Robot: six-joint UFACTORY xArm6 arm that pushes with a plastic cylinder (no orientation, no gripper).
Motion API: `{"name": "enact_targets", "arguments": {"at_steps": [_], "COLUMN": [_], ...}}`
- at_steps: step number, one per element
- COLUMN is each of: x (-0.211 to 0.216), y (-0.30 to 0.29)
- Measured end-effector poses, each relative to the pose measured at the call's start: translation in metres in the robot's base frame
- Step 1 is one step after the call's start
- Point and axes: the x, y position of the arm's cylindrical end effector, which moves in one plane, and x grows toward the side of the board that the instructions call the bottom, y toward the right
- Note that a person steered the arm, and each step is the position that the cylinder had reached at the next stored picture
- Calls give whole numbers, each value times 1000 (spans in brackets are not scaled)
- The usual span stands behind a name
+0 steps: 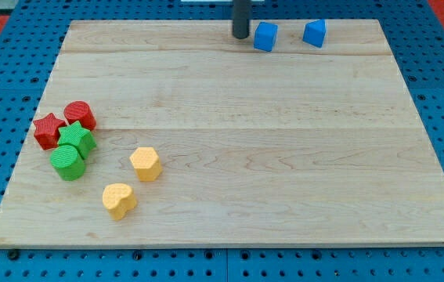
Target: Place the arm to the bottom left of the red star
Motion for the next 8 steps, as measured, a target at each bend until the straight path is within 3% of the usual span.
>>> {"name": "enact_targets", "arguments": {"at_steps": [1,2,4,5,6,8], "x": [15,28,114,131,131,228], "y": [-3,-97,-295,-359,-359,-351]}}
